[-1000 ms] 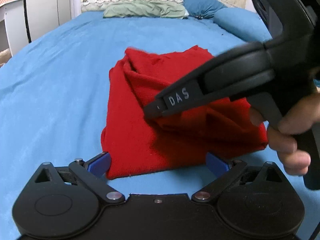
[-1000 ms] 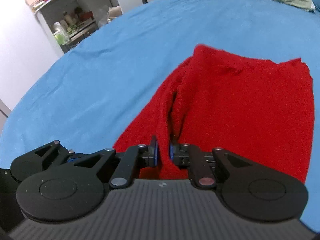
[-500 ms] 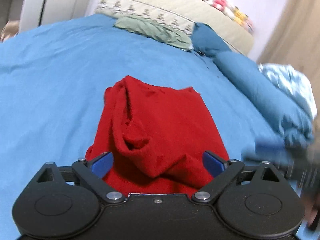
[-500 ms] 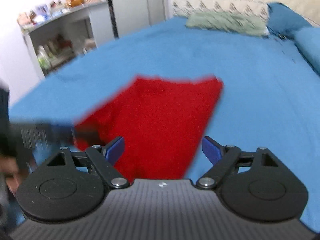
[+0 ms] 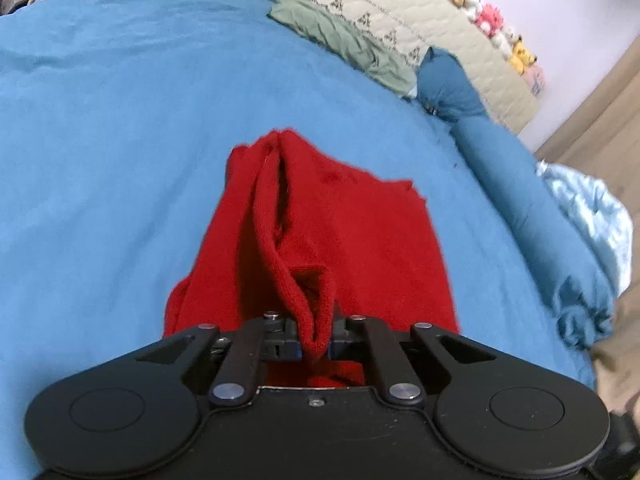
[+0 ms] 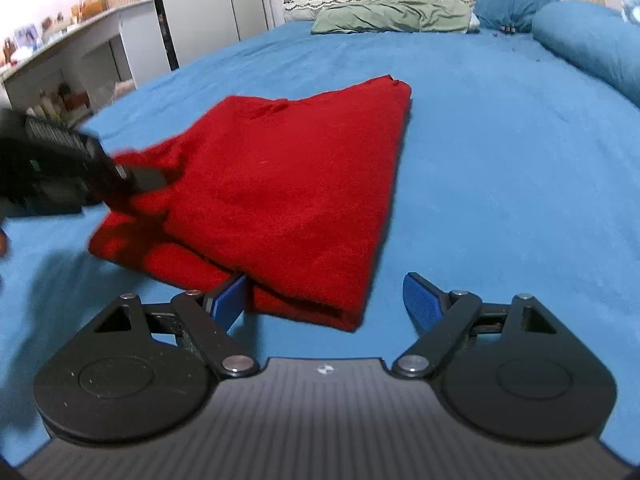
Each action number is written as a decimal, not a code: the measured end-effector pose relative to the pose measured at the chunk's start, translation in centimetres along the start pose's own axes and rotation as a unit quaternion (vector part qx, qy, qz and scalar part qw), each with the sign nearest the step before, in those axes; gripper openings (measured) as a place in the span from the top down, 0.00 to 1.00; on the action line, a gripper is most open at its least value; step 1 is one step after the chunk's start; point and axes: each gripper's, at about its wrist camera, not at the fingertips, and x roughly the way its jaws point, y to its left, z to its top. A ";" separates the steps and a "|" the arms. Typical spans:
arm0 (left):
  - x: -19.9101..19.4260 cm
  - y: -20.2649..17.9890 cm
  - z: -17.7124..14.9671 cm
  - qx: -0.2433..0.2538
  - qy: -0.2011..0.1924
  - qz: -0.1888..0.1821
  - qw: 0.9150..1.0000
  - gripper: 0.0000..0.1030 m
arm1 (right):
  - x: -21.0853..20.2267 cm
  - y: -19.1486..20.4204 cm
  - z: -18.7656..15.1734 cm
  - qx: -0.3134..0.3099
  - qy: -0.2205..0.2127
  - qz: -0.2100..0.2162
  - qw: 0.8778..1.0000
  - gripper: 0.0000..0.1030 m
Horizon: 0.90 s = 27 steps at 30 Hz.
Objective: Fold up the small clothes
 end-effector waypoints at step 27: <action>-0.3 2.1 -4.2 0.159 -0.045 0.137 0.977 0.62 | -0.8 -1.5 0.2 -0.075 0.015 -0.034 0.996 0.24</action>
